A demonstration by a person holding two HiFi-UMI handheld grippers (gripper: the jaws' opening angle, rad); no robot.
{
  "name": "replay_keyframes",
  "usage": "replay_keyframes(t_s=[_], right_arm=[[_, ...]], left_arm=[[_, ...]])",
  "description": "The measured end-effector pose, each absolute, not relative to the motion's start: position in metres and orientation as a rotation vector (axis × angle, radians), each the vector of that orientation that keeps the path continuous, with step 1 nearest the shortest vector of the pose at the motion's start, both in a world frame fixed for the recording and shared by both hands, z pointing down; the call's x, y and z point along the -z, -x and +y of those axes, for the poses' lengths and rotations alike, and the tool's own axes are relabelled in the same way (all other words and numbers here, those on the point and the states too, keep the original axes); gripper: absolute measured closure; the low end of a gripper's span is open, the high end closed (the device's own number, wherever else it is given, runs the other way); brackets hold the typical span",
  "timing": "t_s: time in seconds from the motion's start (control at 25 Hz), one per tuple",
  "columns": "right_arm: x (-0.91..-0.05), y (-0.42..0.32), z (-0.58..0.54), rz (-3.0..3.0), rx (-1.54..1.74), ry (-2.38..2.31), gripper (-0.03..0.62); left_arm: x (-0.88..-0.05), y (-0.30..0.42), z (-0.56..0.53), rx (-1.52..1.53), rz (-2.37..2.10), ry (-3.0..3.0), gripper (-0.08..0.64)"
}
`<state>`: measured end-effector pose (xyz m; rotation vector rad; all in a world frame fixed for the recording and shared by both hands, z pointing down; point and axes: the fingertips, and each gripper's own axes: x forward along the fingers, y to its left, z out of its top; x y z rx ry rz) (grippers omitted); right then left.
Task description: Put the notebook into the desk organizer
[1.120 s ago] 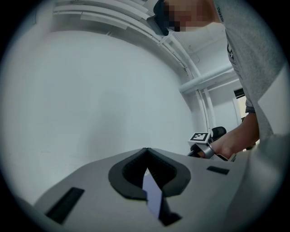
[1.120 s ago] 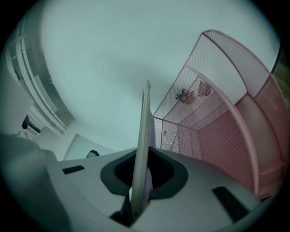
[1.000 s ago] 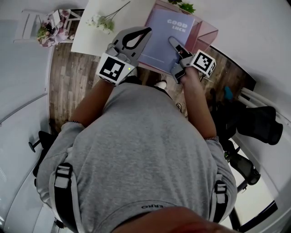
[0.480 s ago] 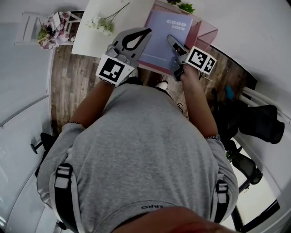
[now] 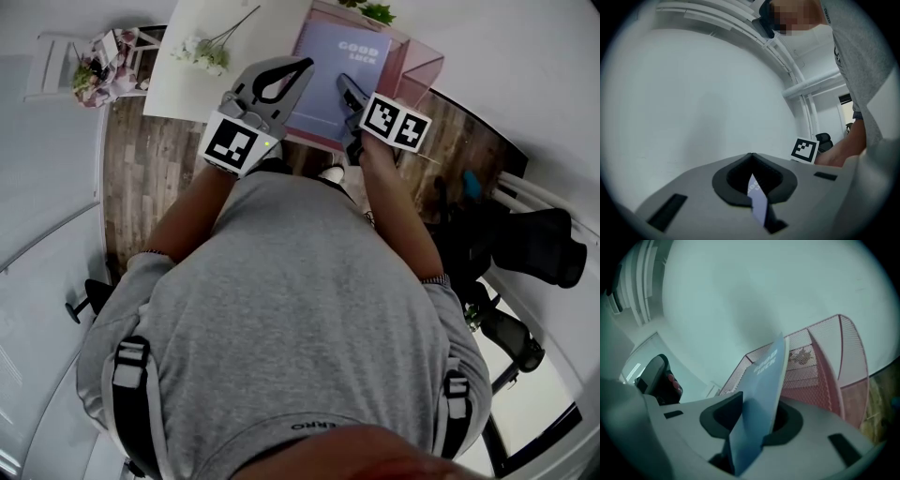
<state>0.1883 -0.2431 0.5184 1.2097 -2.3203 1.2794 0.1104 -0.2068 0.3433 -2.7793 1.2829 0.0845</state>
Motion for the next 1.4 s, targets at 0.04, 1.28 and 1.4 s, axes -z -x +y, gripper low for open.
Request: replay_keyframes(t_s=[0.04, 1.28, 1.4], right_arm=[[-0.519, -0.188, -0.243, -2.314, -1.261, -1.221, 0.471], [-0.546, -0.197, -0.239, -2.025, -0.670, -1.487, 0.172], [-0.546, -0.197, -0.241, -2.001, -0.630, -1.503, 0.155]], left_arm=[[-0.343, -0.111, -0.207, -0.089, 1.278, 2.782, 0.541], [-0.345, -0.111, -0.212, -0.151, 1.054, 2.894, 0.541], [-0.348, -0.112, -0.214, -0.145, 1.032, 2.904, 0.541]])
